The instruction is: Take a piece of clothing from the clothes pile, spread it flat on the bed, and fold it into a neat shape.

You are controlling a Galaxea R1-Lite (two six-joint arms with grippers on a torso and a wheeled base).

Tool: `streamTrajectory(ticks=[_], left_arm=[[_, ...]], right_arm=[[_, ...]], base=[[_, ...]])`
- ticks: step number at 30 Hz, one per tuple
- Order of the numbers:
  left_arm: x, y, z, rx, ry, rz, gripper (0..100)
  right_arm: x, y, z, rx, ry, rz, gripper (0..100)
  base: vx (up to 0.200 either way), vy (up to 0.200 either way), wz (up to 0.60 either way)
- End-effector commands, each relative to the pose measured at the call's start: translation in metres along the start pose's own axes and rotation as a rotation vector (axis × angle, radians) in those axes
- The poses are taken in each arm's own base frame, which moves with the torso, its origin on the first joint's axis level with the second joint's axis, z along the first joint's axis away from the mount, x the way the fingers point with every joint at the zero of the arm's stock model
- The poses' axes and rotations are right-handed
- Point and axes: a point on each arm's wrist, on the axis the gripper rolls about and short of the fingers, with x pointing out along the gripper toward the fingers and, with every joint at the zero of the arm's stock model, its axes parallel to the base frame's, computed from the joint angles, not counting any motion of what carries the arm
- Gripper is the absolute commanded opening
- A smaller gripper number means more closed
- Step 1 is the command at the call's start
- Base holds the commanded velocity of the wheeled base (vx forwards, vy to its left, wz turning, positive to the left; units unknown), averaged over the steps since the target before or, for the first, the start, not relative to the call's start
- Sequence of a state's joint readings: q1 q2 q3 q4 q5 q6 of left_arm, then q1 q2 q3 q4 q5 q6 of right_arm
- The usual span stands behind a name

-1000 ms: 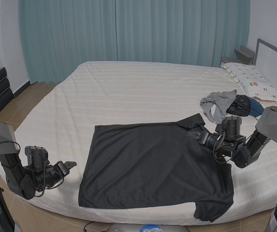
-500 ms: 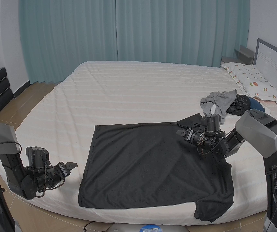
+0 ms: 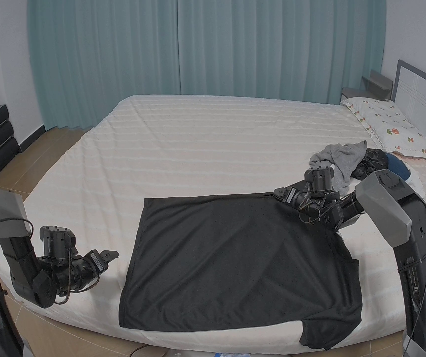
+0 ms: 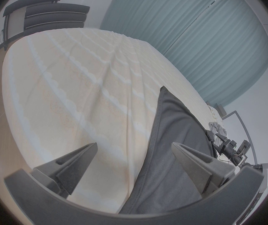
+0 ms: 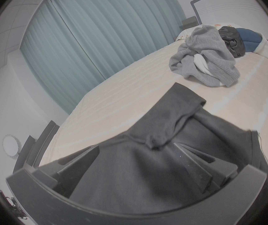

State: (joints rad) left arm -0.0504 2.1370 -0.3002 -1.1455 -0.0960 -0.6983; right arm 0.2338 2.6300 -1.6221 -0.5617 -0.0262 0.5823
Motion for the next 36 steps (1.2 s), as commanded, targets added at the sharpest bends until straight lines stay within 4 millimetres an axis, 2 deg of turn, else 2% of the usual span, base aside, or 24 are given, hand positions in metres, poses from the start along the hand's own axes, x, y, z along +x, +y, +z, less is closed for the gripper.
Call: streamTrajectory(ticks=[1, 6, 11, 13, 18, 25, 27, 31, 34, 36], left_arm=[[0.001, 0.0, 0.0, 0.002, 0.001, 0.002, 100], [0.002, 0.0, 0.001, 0.0, -0.002, 0.001, 100], [0.003, 0.0, 0.002, -0.003, -0.005, 0.0, 100], [0.003, 0.0, 0.002, -0.004, -0.006, 0.0, 100], [0.004, 0.001, 0.002, -0.004, -0.005, 0.001, 100], [0.004, 0.001, 0.001, -0.001, -0.004, 0.002, 100], [0.004, 0.001, 0.001, -0.002, -0.004, 0.002, 100], [0.004, 0.002, 0.001, -0.004, -0.002, 0.005, 100], [0.006, 0.002, 0.001, -0.003, 0.001, 0.008, 100], [0.007, 0.004, -0.001, 0.0, 0.006, 0.014, 100]], right_arm=[[0.016, -0.008, 0.0, 0.006, -0.02, -0.008, 100], [0.031, -0.009, 0.003, 0.012, -0.062, 0.013, 100], [0.044, 0.0, 0.02, 0.044, -0.167, 0.081, 100], [0.046, -0.001, 0.017, 0.064, -0.179, 0.084, 100], [0.041, 0.004, 0.031, 0.073, -0.248, 0.12, 100], [0.014, -0.006, 0.06, 0.106, -0.194, 0.068, 100], [0.004, -0.006, 0.067, 0.114, -0.153, 0.084, 100], [-0.018, -0.016, 0.075, 0.141, 0.048, 0.071, 100], [-0.019, -0.022, 0.074, 0.229, 0.161, 0.047, 100], [-0.01, -0.023, 0.068, 0.298, 0.191, 0.025, 100]], base=[[0.0, 0.0, 0.0], [0.0, 0.0, 0.0], [0.0, 0.0, 0.0], [0.0, 0.0, 0.0], [0.0, 0.0, 0.0], [0.0, 0.0, 0.0], [0.0, 0.0, 0.0], [0.0, 0.0, 0.0], [0.0, 0.0, 0.0], [0.0, 0.0, 0.0]])
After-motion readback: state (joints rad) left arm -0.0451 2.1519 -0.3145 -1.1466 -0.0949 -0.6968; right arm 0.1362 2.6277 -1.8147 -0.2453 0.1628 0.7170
